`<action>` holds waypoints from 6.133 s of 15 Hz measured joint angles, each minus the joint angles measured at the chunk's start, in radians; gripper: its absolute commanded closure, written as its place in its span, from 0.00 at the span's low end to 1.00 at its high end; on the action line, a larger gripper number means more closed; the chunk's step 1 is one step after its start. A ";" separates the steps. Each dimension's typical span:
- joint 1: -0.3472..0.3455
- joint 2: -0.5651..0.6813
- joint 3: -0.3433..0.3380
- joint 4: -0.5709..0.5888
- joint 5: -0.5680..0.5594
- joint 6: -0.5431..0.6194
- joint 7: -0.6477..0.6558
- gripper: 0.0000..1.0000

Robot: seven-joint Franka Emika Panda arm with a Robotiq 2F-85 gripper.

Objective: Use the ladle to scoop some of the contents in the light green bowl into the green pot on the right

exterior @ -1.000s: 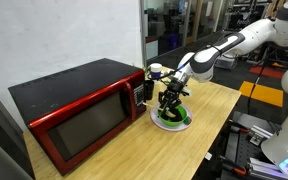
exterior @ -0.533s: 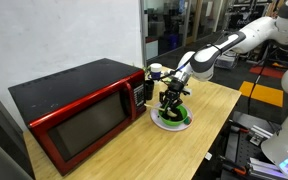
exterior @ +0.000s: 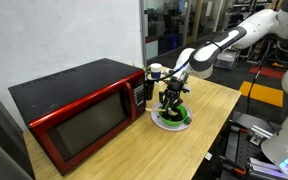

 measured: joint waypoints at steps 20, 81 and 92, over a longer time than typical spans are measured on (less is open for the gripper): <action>0.170 -0.328 0.059 -0.037 0.020 -0.038 0.055 0.94; -0.092 -0.851 0.294 -0.095 0.057 -0.160 0.746 0.94; -0.180 -0.923 0.168 -0.009 0.045 -0.155 0.754 0.94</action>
